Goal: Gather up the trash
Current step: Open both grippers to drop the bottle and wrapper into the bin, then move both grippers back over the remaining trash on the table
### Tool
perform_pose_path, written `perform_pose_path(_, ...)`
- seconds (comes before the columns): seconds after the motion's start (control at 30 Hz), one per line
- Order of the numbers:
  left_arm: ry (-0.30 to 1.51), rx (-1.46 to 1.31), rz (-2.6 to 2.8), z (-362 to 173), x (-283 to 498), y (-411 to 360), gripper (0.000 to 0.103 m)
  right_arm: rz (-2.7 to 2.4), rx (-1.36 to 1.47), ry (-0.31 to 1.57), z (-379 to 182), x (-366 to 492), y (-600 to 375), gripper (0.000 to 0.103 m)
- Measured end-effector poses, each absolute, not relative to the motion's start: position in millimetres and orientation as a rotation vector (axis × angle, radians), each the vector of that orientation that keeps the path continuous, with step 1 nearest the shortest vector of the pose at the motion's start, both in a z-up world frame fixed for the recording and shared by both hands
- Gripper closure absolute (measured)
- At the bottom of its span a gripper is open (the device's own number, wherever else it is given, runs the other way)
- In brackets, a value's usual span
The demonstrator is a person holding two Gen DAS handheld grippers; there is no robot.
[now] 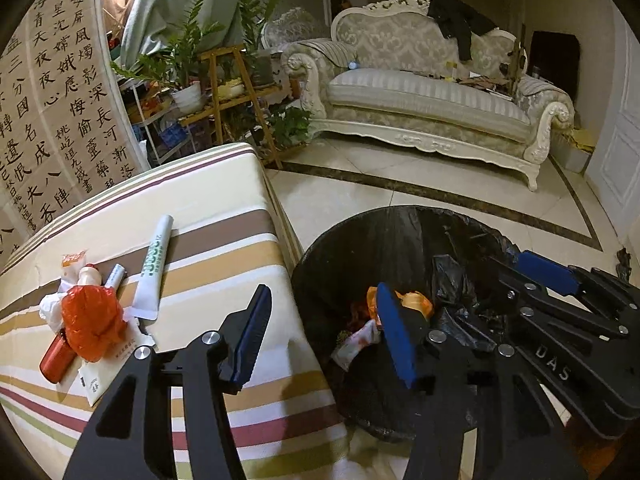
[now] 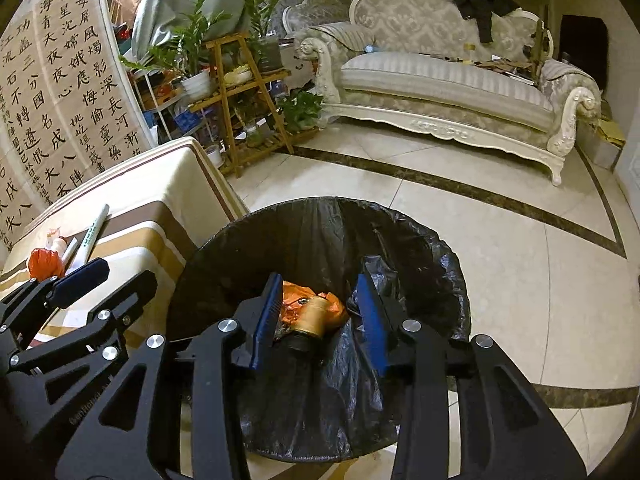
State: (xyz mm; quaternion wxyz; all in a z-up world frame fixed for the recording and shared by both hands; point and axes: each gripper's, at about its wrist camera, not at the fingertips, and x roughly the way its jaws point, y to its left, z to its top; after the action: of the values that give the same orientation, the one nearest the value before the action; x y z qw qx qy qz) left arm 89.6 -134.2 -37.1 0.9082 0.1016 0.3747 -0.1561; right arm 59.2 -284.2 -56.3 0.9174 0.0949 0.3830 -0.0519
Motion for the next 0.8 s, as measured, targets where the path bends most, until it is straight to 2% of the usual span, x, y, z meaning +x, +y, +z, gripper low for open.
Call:
perform_pose_path(0.1,0.768,0.207,-0.313,-35.7,86.3,-132.0,0.040,-0.110,0.198,0.783,-53.2,57.0,-284.8,0.056)
perform_pose_path(0.2,0.767,0.201,-0.304,-33.4,83.1,-126.6,0.034,-0.112,0.196,0.774,-49.6,52.9,-282.8,0.055)
perform_pose_path(0.67,0.740,0.148,-0.209,-16.5,65.1,-70.5,0.031,-0.036,0.182,0.766,-37.8,43.2,-248.6,0.052)
perform_pose_path(0.8,0.735,0.128,-0.164,-13.1,60.6,-45.8,0.030,0.010,0.165,0.762,-31.8,43.9,-227.9,0.045)
